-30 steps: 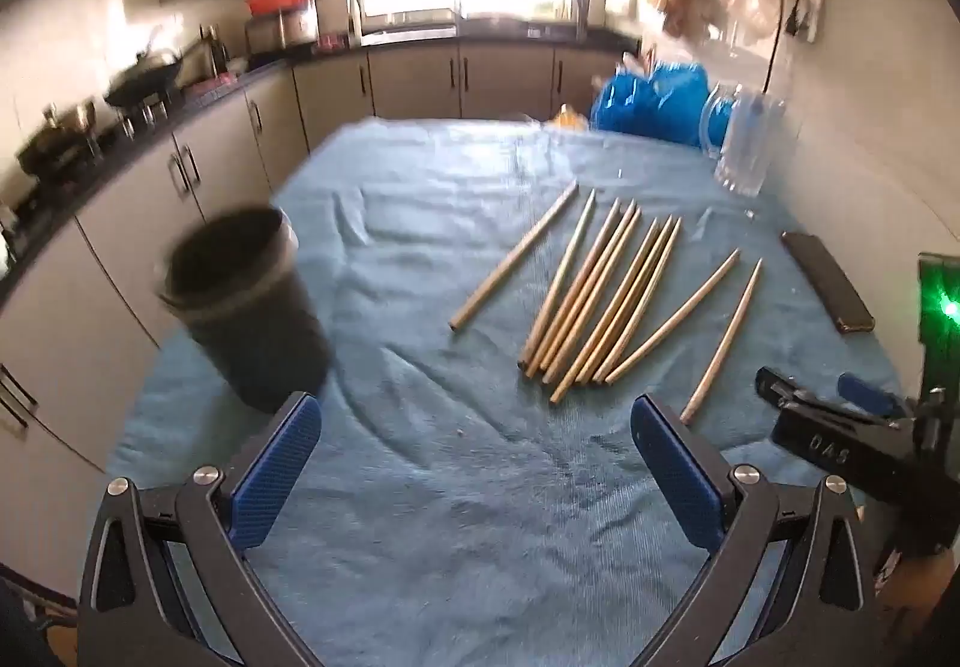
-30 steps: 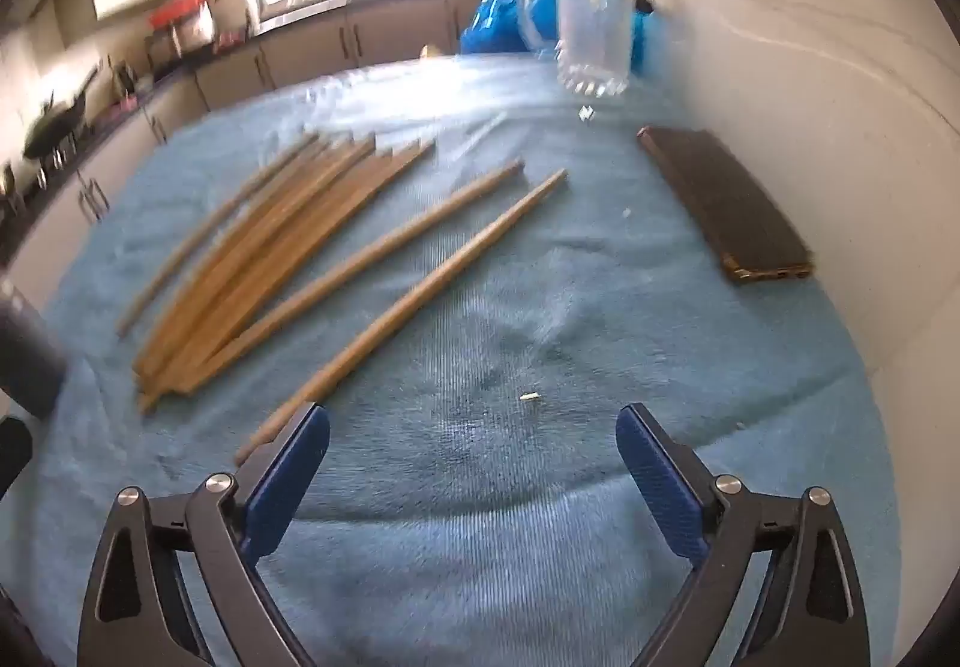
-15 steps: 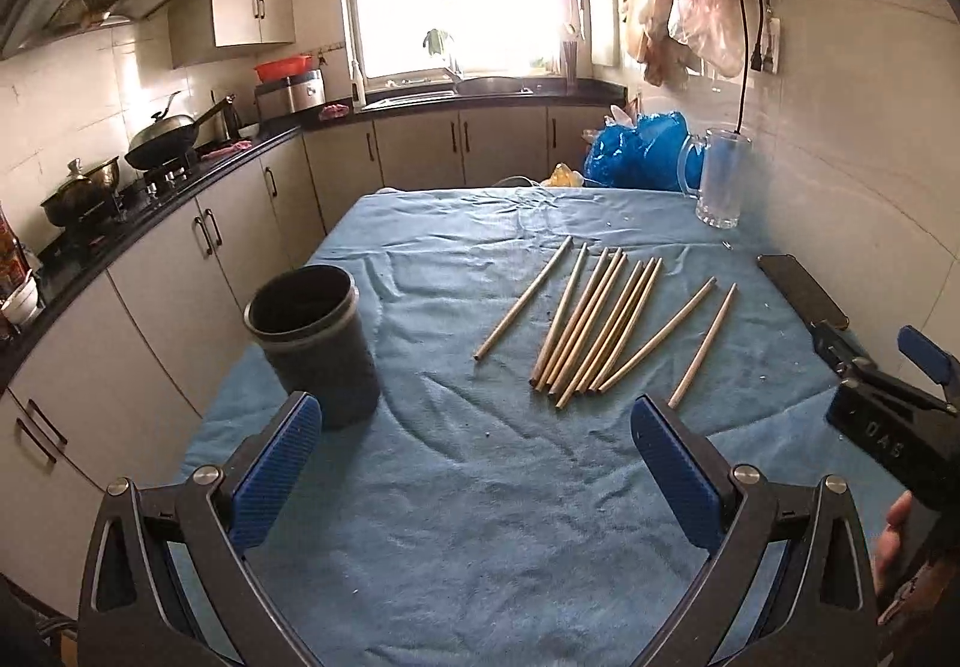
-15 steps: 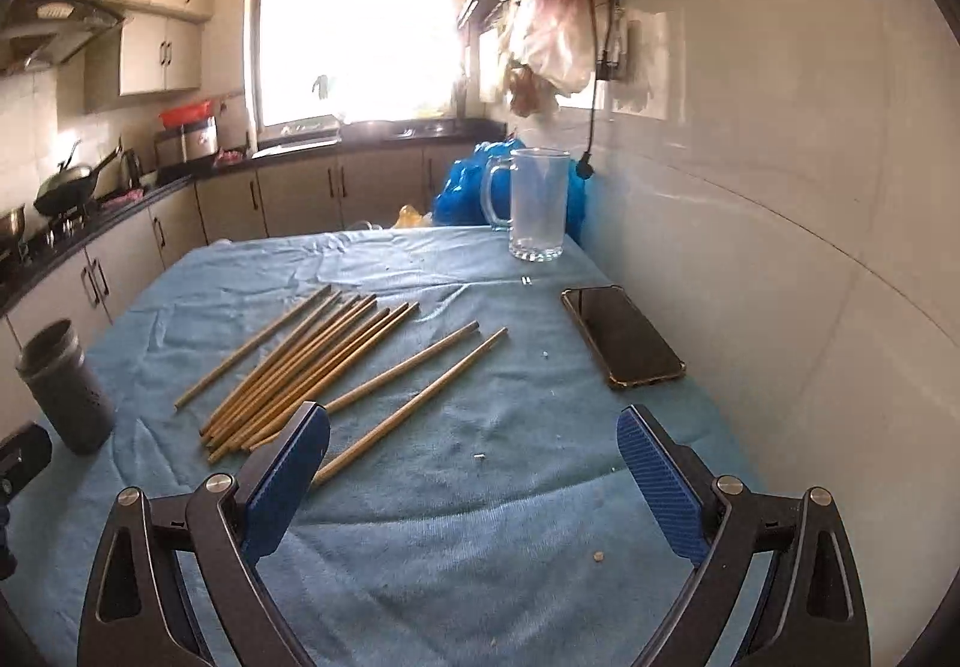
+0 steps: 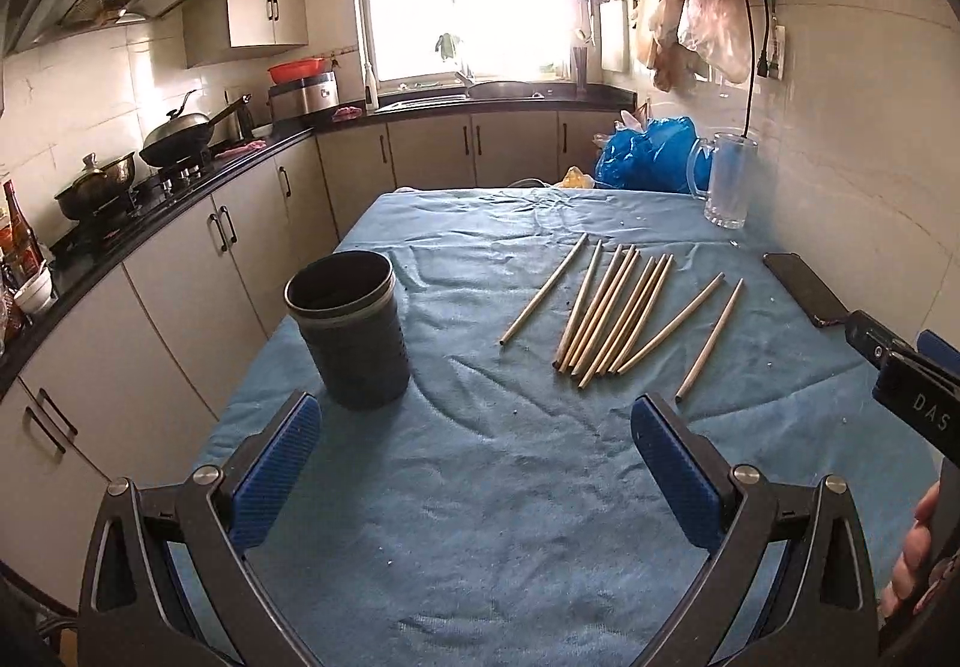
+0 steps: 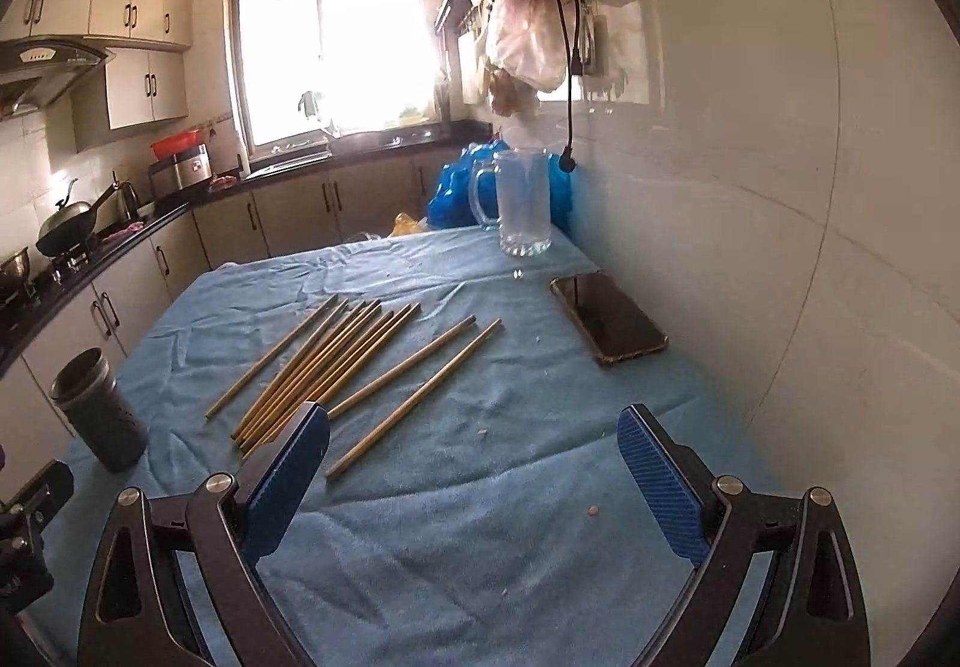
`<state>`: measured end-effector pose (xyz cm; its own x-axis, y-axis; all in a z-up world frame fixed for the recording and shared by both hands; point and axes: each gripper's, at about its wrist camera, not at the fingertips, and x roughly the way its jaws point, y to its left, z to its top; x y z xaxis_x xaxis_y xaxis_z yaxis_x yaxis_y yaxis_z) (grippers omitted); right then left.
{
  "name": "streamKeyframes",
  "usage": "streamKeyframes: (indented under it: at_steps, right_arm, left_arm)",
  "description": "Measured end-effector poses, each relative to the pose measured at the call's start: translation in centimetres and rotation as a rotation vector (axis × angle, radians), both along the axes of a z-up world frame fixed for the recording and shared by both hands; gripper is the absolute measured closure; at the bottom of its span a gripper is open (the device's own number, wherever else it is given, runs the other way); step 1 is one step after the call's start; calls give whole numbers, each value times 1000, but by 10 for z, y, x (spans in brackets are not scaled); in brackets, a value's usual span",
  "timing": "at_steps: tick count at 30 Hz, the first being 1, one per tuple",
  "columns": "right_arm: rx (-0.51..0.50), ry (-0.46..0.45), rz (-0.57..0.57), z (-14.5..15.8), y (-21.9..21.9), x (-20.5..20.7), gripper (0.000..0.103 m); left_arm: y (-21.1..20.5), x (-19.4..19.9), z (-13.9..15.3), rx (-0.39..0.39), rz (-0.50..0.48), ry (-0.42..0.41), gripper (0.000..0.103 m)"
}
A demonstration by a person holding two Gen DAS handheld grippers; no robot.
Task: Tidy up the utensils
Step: 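Move both grippers over the loose wooden chopsticks on the blue cloth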
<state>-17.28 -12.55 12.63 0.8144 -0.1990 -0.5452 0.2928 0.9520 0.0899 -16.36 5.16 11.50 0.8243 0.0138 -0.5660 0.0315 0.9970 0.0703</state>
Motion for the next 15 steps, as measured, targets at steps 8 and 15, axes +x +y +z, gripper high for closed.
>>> streamKeyframes:
  at_steps: [8, 15]
  right_arm:
    - [26, 36, 22, -12, 1, 6, 5]
    - [67, 92, 42, -30, -9, 19, 5]
  left_arm:
    - [0, 9, -10, 6, 3, 36, 0]
    - [0, 30, -23, 14, -17, 92, 0]
